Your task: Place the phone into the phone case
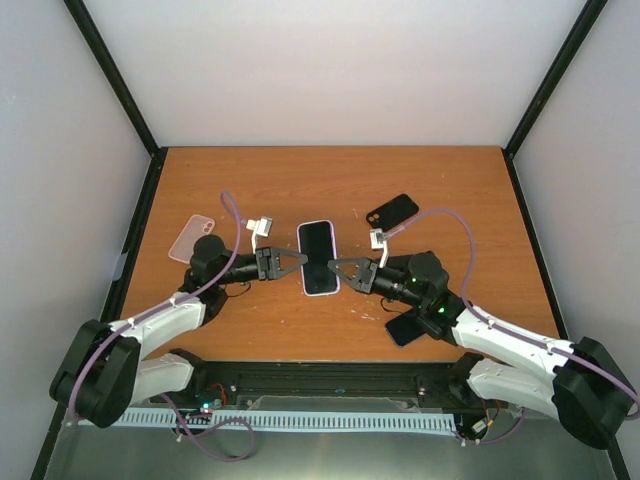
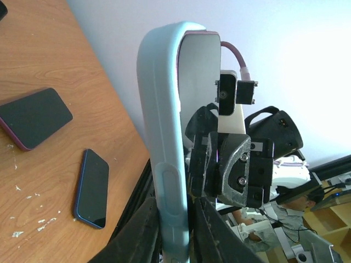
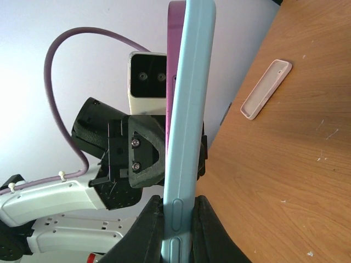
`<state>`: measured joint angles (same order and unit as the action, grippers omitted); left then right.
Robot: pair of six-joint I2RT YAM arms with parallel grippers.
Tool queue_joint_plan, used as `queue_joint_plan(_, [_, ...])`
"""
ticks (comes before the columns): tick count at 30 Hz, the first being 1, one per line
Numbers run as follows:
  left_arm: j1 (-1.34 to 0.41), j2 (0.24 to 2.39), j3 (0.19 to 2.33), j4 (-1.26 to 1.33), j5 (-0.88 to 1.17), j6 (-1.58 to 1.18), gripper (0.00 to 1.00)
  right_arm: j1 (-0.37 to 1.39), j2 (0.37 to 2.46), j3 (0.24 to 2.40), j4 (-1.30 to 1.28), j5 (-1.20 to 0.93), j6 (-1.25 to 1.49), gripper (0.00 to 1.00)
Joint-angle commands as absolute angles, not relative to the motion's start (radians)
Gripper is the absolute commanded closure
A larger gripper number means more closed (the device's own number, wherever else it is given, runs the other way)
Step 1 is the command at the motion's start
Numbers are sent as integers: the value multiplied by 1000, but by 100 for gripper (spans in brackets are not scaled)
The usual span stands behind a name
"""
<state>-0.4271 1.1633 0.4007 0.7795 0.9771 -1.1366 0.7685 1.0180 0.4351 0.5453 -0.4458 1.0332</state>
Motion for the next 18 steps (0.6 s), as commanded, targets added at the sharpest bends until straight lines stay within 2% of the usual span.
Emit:
queue_joint_plan(1, [-430, 1158, 395, 881, 1019, -1128, 85, 776, 1012, 411, 648, -472, 1043, 93])
queue_joint_plan(5, [-430, 1161, 388, 904, 1036, -1118, 90, 776, 1003, 403, 634, -483, 1031, 93])
queue_joint_plan(8, [-429, 1158, 373, 951, 1043, -1135, 99, 776, 1002, 400, 642, -505, 1039, 90])
queue_joint_plan(9, [-429, 1155, 370, 952, 1044, -1134, 100, 776, 992, 408, 613, -503, 1031, 84])
queue_joint_plan(12, [-429, 1141, 372, 925, 1063, -1109, 100, 776, 932, 438, 472, -448, 974, 56])
queue_joint_plan(14, [-429, 1130, 381, 889, 1092, -1082, 100, 775, 880, 461, 361, -392, 938, 41])
queue_joint_plan(18, [-430, 1104, 408, 782, 1153, -1010, 100, 775, 818, 522, 193, -326, 878, 29])
